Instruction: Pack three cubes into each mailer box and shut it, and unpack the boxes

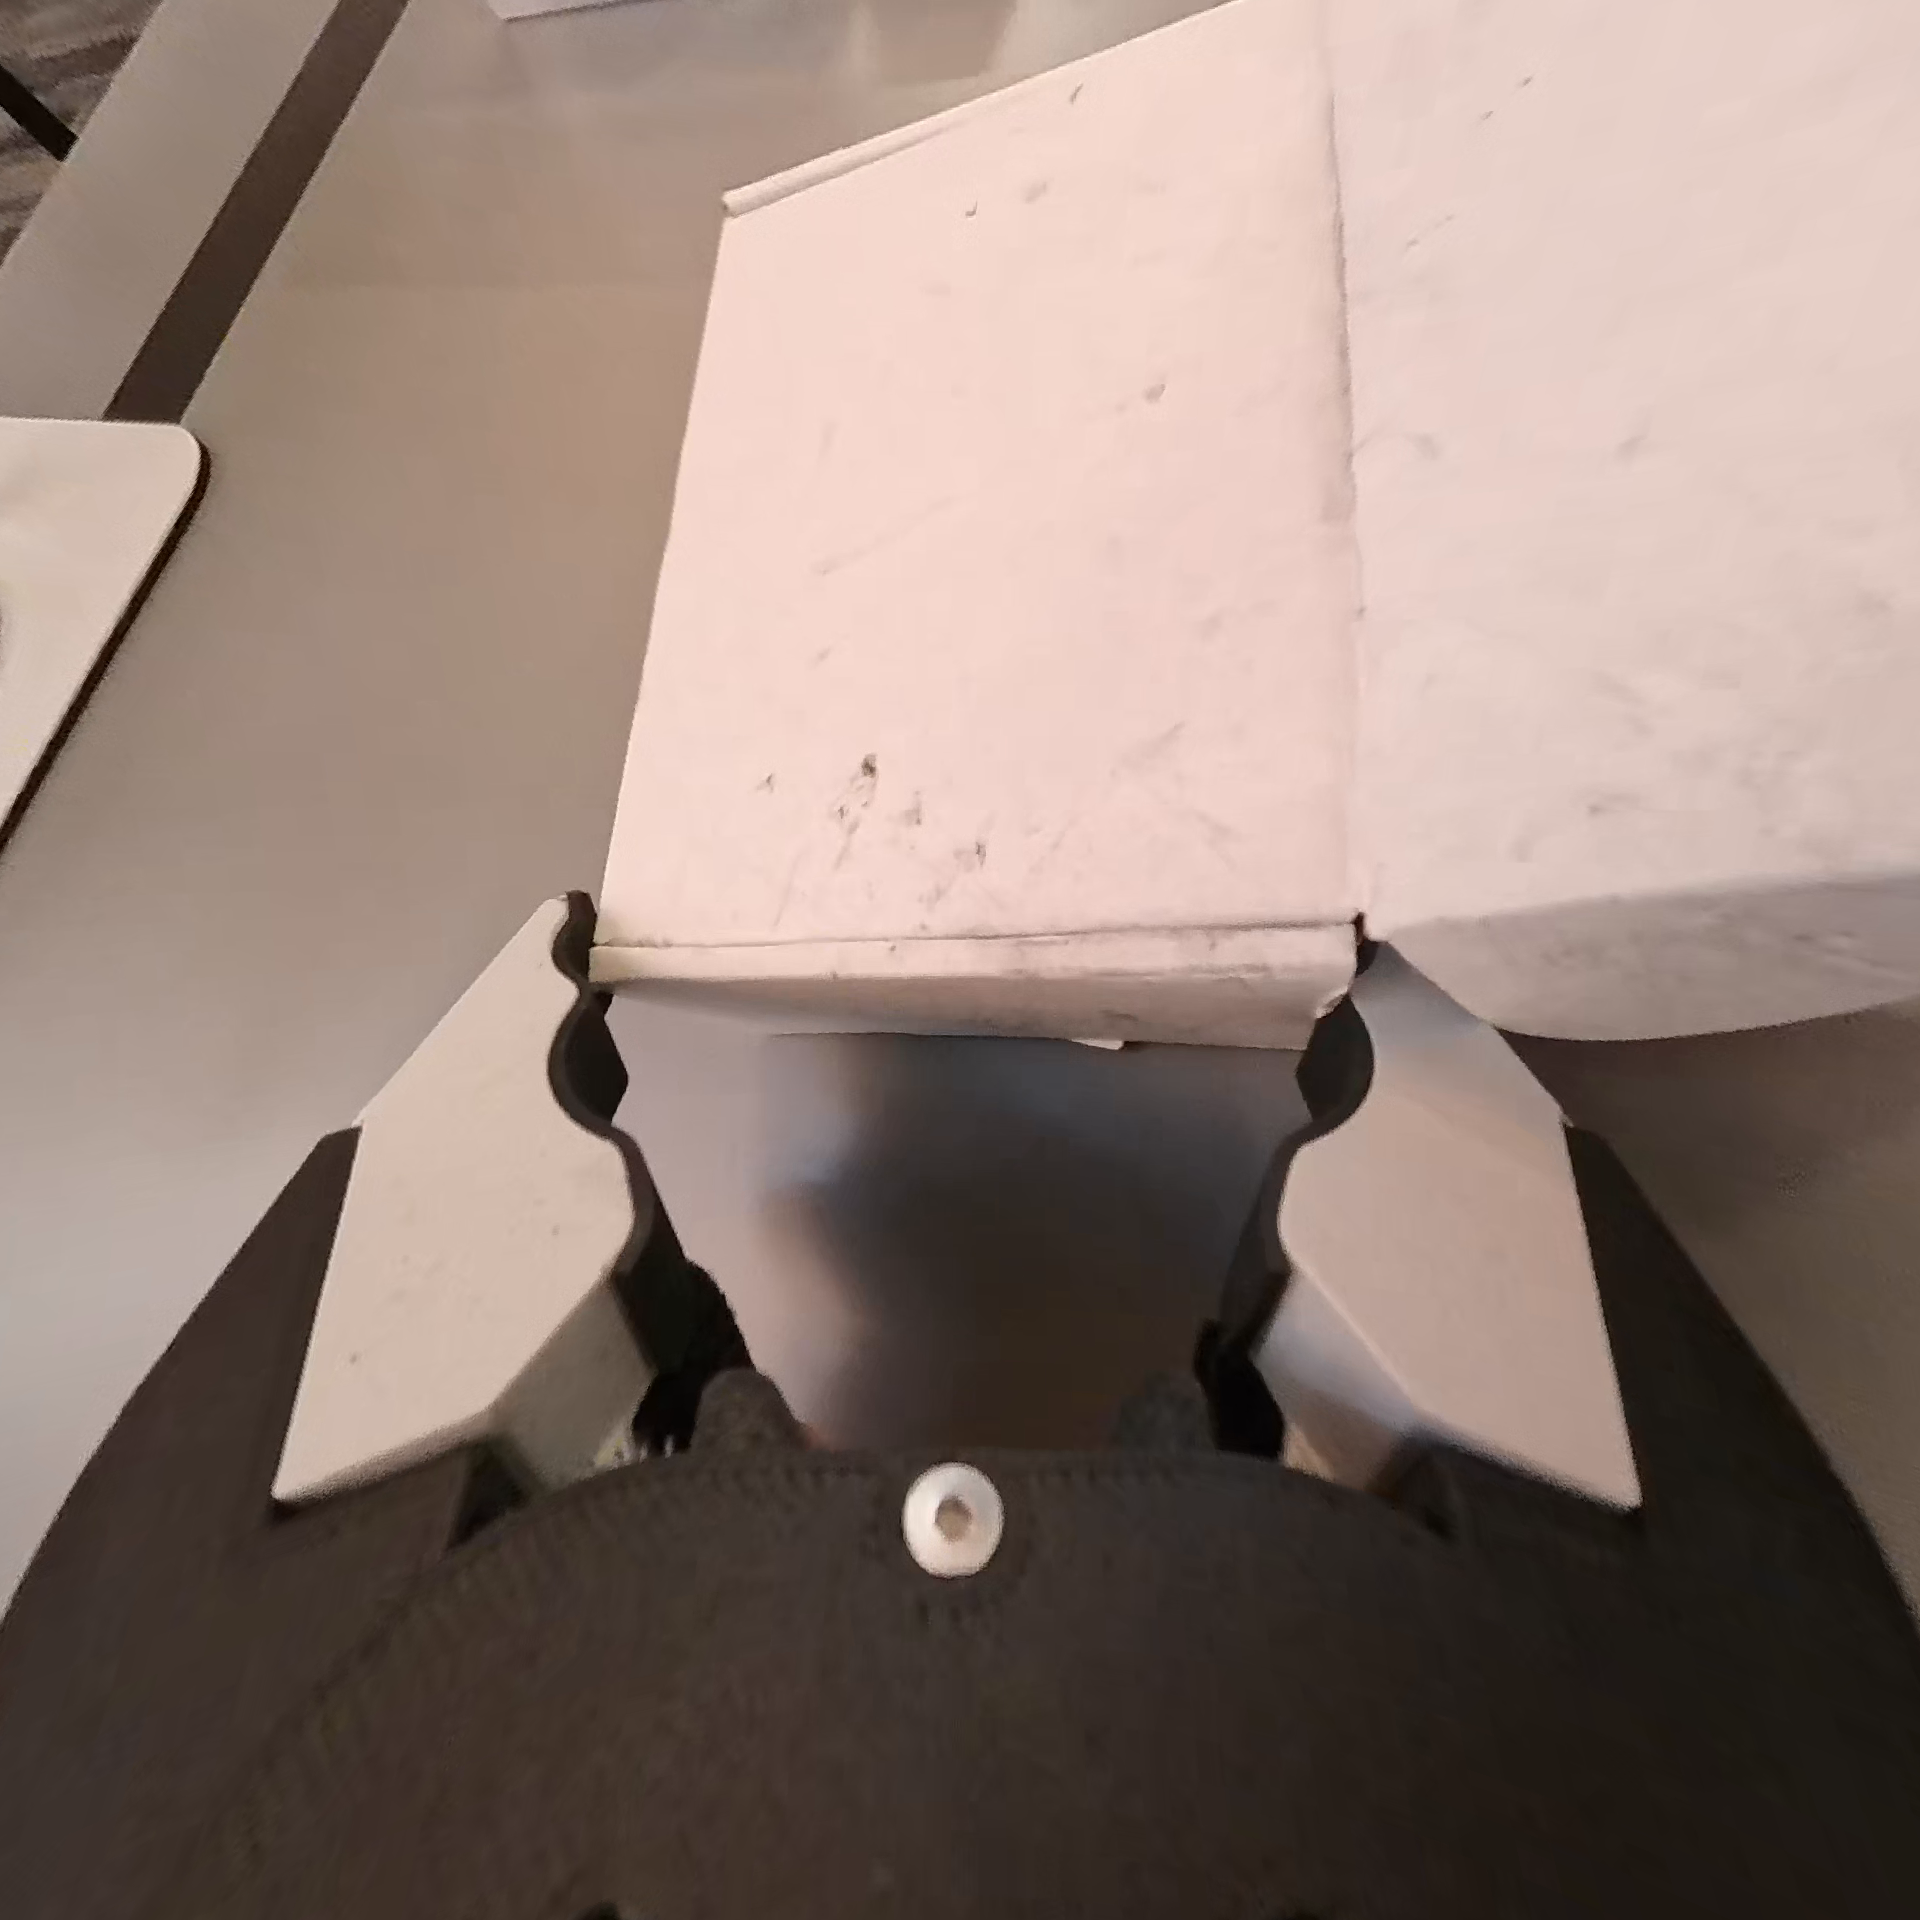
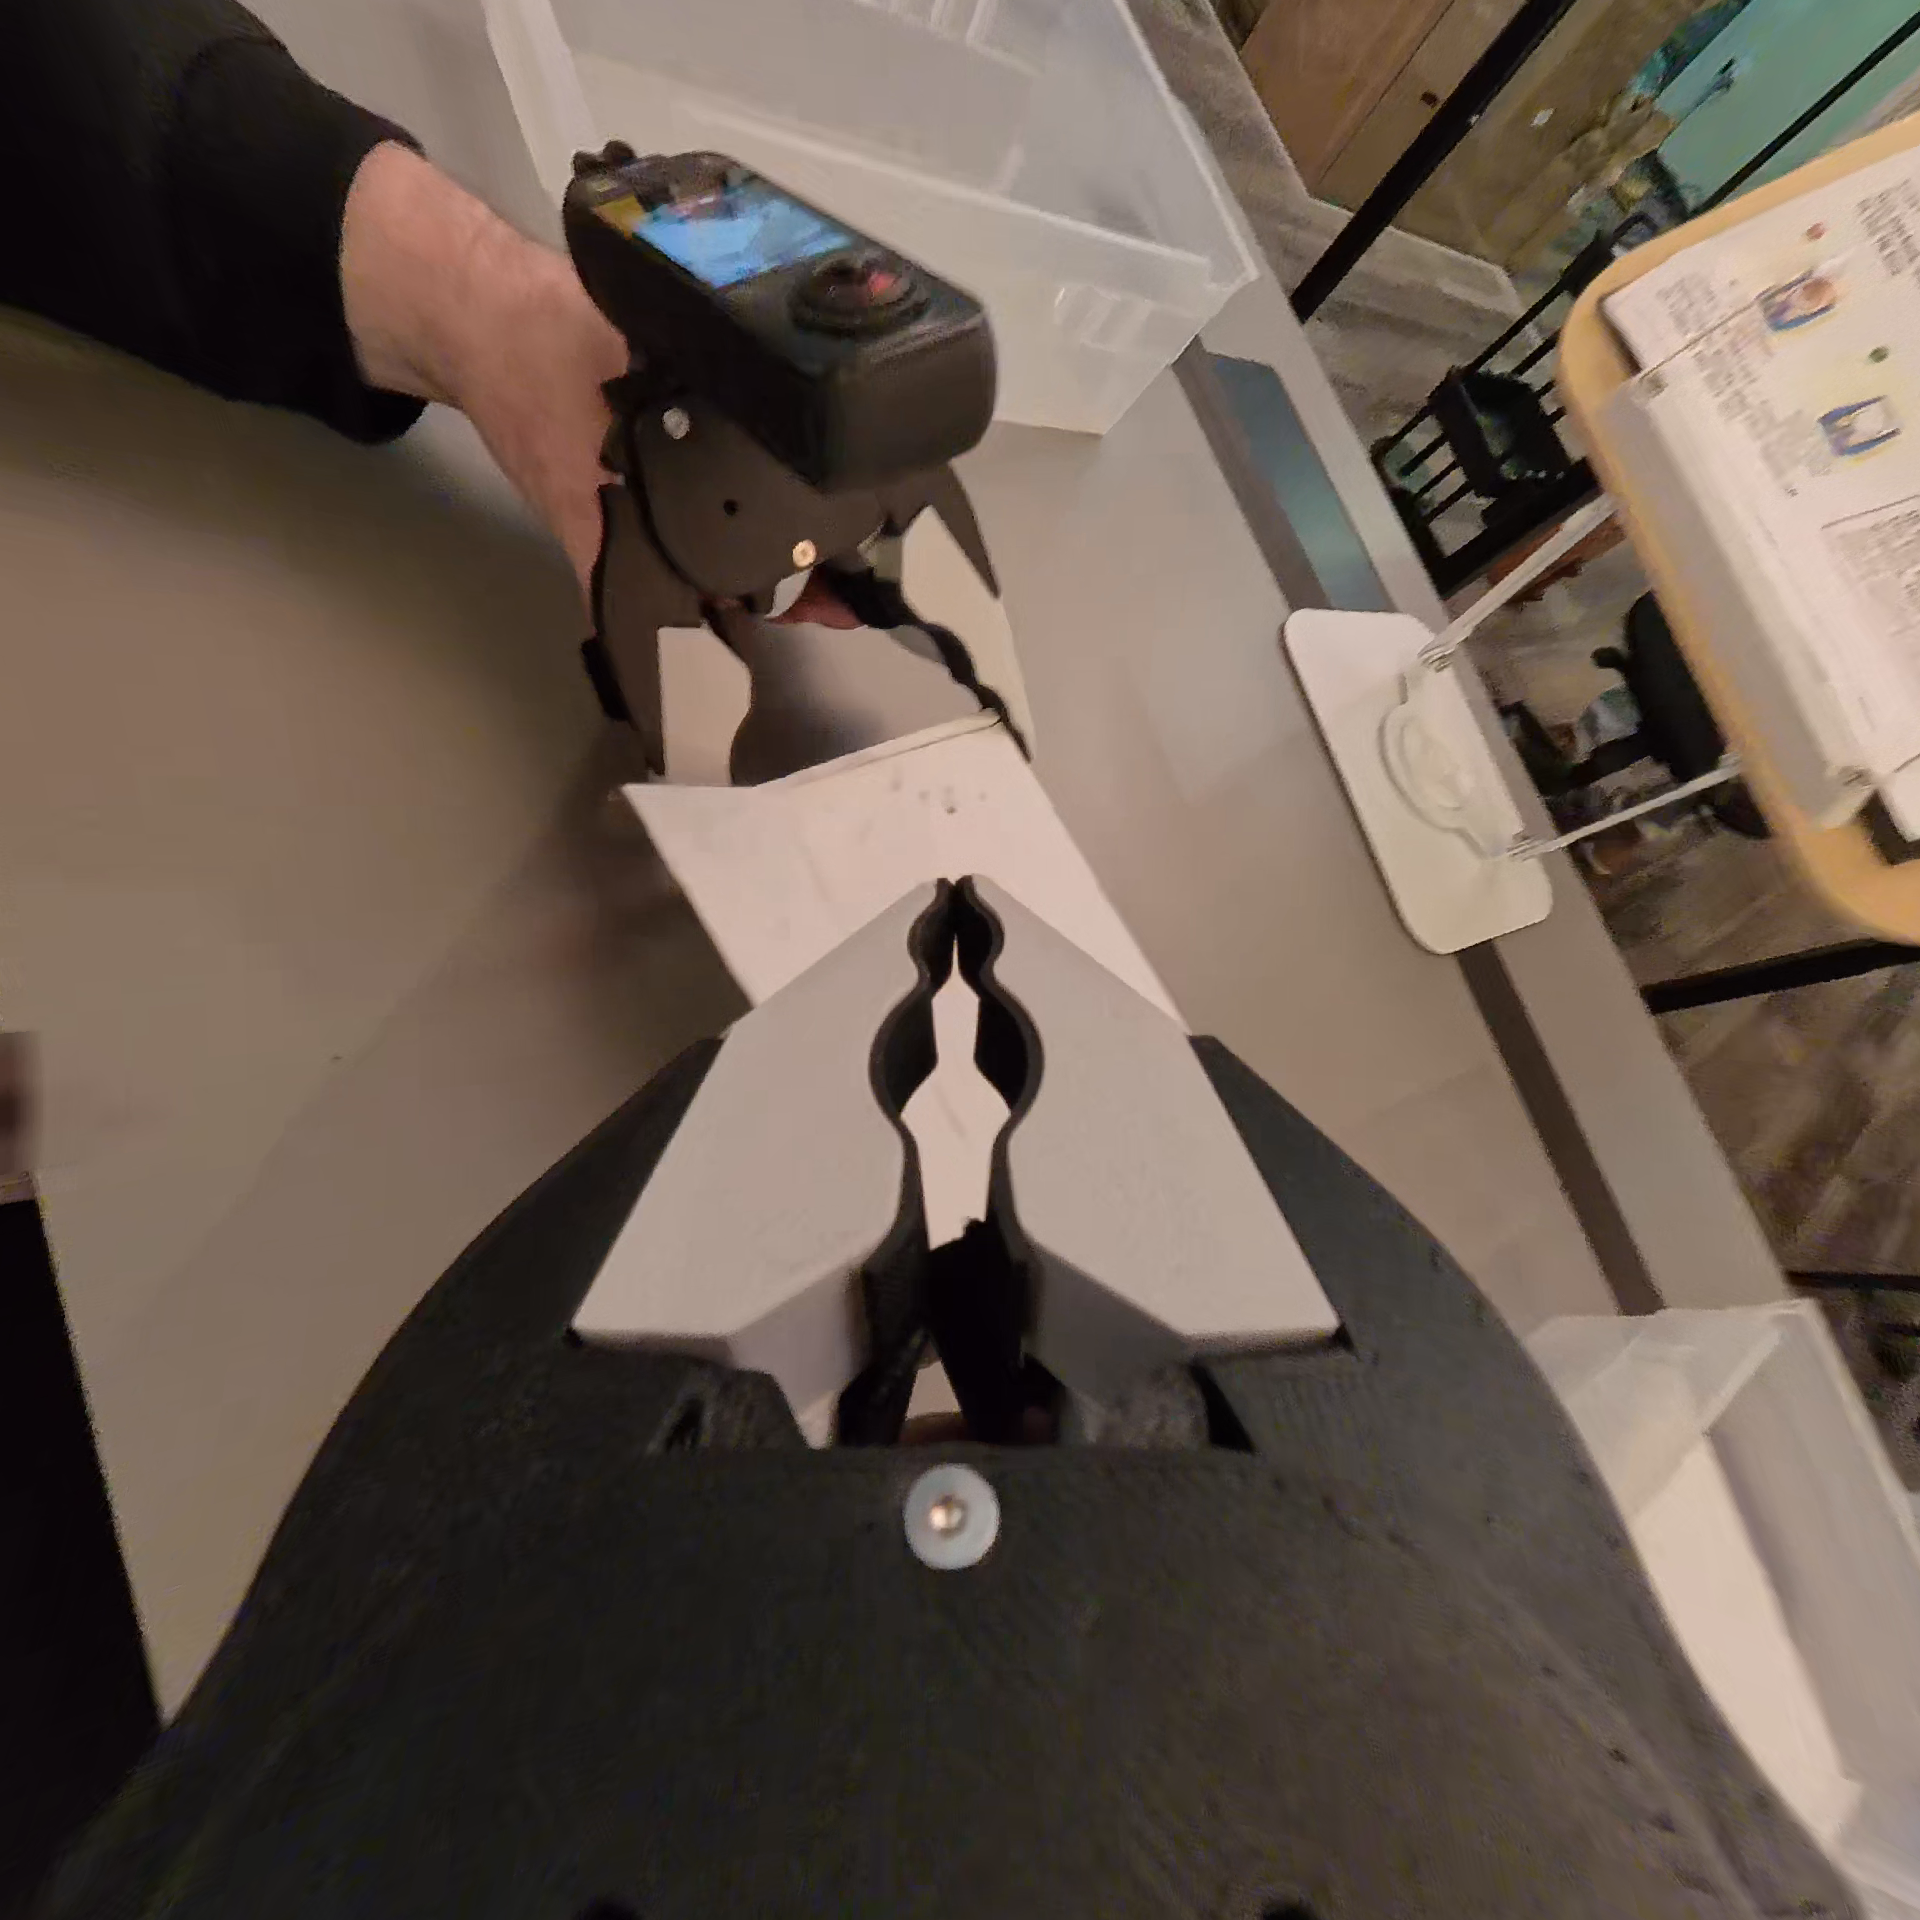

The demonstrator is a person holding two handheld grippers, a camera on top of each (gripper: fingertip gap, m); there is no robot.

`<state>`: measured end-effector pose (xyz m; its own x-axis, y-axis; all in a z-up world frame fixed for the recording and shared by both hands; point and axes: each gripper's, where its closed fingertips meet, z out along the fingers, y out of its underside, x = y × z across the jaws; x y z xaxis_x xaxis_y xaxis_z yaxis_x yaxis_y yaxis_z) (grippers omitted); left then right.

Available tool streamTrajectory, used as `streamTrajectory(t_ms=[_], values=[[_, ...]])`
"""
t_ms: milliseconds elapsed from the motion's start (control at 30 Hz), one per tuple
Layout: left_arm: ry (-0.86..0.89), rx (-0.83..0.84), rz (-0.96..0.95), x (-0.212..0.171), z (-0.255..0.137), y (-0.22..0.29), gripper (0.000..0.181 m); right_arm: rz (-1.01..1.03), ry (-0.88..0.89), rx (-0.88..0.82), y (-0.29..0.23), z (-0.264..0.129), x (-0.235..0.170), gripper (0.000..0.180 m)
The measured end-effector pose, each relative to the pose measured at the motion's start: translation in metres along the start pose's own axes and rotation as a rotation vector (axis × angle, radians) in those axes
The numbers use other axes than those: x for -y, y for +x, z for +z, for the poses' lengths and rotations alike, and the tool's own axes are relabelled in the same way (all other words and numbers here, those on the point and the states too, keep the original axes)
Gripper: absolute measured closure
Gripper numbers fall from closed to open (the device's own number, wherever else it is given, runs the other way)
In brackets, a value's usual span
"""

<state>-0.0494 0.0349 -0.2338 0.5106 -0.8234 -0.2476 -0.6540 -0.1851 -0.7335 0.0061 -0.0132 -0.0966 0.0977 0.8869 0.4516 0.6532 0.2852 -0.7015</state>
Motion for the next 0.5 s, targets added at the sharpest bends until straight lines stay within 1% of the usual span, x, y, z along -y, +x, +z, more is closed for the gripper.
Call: streamTrajectory(t_ms=[33,100,200,233,267,300,367,400,433,500], values=[[-0.006,-0.002,-0.001,0.0,0.0,0.0,0.048,-0.032,-0.008,0.012,0.001,0.0,0.002,0.18],[-0.006,-0.009,0.001,0.0,0.001,0.0,0.048,-0.136,-0.04,0.062,-0.01,-0.001,-0.001,0.18],[0.003,-0.013,0.002,0.001,0.001,0.0,0.047,-0.35,-0.123,0.012,-0.03,0.007,-0.022,0.179],[0.006,-0.015,0.002,0.001,0.001,0.0,0.047,-0.405,-0.14,-0.021,-0.035,0.01,-0.028,0.138],[0.008,-0.016,0.003,0.001,0.001,0.0,0.047,-0.44,-0.149,-0.043,-0.04,0.013,-0.033,0.121],[0.008,-0.017,0.004,0.001,0.001,0.0,0.047,-0.461,-0.154,-0.057,-0.045,0.016,-0.036,0.116],[0.007,-0.019,0.007,0.001,0.002,0.0,0.047,-0.531,-0.167,-0.121,-0.045,0.025,-0.041,0.131],[0.006,-0.02,0.009,0.001,0.002,0.0,0.047,-0.569,-0.199,-0.162,-0.04,0.031,-0.047,0.135],[0.005,-0.021,0.01,0.002,0.002,0.0,0.047,-0.595,-0.225,-0.175,-0.038,0.038,-0.053,0.149],[-0.001,-0.021,0.01,0.002,0.002,0.0,0.047,-0.617,-0.221,-0.205,-0.033,0.048,-0.054,0.18]])
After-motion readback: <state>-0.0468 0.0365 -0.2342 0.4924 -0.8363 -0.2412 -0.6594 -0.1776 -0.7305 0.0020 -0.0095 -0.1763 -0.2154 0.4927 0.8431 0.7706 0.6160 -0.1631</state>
